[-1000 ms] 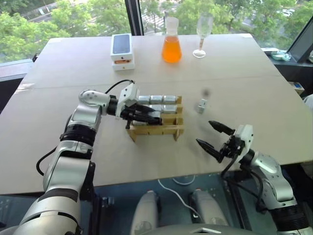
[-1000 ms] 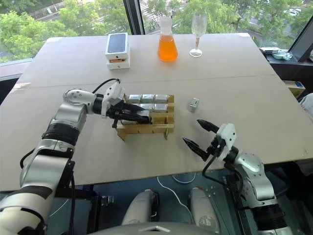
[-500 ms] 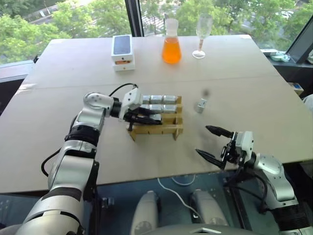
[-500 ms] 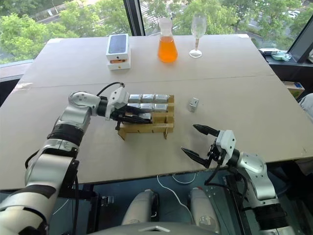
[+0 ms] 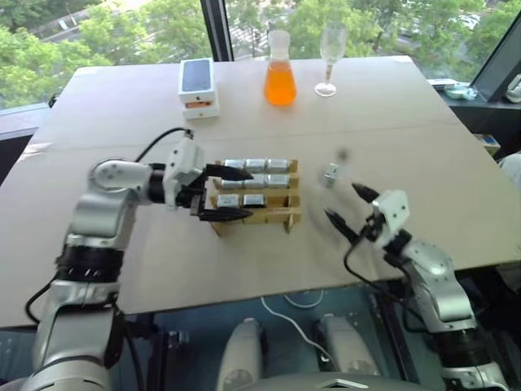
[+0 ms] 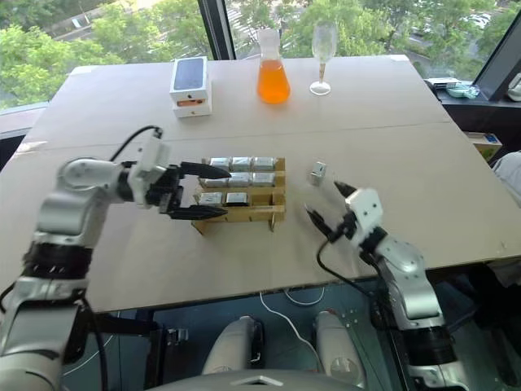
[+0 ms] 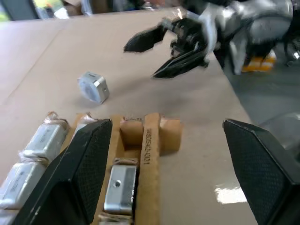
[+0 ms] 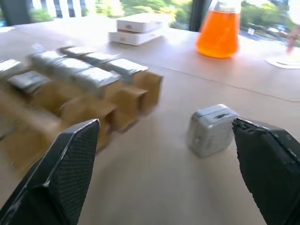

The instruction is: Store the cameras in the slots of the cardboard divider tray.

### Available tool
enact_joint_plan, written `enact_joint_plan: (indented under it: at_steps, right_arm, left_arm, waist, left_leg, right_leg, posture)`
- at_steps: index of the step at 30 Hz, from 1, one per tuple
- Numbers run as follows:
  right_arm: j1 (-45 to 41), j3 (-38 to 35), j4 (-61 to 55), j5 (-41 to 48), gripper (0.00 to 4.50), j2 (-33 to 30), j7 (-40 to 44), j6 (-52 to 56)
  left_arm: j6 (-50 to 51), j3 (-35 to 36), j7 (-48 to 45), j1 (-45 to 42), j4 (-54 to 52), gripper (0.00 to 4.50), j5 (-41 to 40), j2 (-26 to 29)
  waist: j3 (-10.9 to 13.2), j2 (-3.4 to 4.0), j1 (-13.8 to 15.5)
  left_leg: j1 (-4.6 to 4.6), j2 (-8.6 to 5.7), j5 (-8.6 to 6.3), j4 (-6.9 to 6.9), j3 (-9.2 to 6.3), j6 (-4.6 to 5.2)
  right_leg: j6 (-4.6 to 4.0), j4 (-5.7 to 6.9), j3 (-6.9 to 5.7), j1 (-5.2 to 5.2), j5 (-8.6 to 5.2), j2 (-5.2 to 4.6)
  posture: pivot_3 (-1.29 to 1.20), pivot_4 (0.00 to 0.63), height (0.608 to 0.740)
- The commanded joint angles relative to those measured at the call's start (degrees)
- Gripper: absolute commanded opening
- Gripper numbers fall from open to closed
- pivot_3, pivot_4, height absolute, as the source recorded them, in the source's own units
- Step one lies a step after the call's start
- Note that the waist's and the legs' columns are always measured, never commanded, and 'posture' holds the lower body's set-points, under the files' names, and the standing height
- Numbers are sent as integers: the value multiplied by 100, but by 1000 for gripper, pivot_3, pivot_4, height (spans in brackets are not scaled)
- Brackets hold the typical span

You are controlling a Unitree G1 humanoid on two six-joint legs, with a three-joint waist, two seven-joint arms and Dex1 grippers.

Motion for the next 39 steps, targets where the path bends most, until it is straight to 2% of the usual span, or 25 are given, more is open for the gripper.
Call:
enact_joint_plan:
  at_steps: [1,5,12,18,28,31,37,39]
  right_arm:
    - [-311,26,-160,-434,4500,295,-925,603]
    - [-701,4,185,-708,4500,640,-1558,995]
    - [-1090,-176,624,-693,4500,983,-1980,1361]
    - [-1271,-275,913,-569,4500,1275,-2121,1445]
    - [-1564,-219,1614,-705,4500,1382,-2255,1029]
    - [-1662,-220,1819,-806,3763,1307,-2282,844]
    - [-1741,-258,1998,-940,968,1160,-2315,501]
    - [-1761,-214,2047,-1014,875,1072,-2268,351]
  left_arm:
    - [337,398,400,389,-815,3870,38,518]
    - [781,899,1319,1019,-1556,3870,-17,628]
    - [1520,1455,2694,1800,-2749,3870,-499,157]
    - [1635,1451,3047,2033,-2984,3870,-626,145]
    - [1639,1298,3210,1945,-2936,3870,-763,198]
    - [1740,1270,3205,1930,-2924,4029,-919,197]
    - [1733,1239,3114,2070,-2926,4029,-951,289]
    - [1739,1257,3116,2107,-2944,4029,-996,280]
  waist:
    - [1,2,28]
    - [1,3,52]
    - [3,1,21]
    - [3,2,-3]
    - [4,2,-5]
    - [4,3,-7]
    - [4,3,-8]
    - [4,3,-8]
  left_leg:
    - [0,-1,0,0,-1,0]
    - [-5,-7,0,1,12,0]
    - [-10,-8,-1,-6,27,0]
    - [3,-6,-1,-8,21,0]
    - [-2,-9,-1,-16,29,-1]
    - [-1,-10,-1,-17,29,-1]
    - [-2,-10,-1,-24,30,-1]
    - [-2,-9,-1,-28,31,-1]
  right_leg:
    - [-1,-1,-1,1,-1,-2]
    - [-1,-13,4,3,-1,-24]
    - [2,-23,15,-1,1,-28]
    - [1,-12,13,-1,0,-12]
    - [0,-23,15,-4,1,-19]
    - [0,-22,15,-5,0,-18]
    - [0,-27,15,-8,0,-18]
    - [0,-30,16,-8,0,-18]
  posture:
    - [0,150,740]
    - [0,150,740]
    - [0,150,740]
    - [0,150,740]
    - [0,150,740]
    - [0,150,740]
    - [0,150,740]
    - [0,150,740]
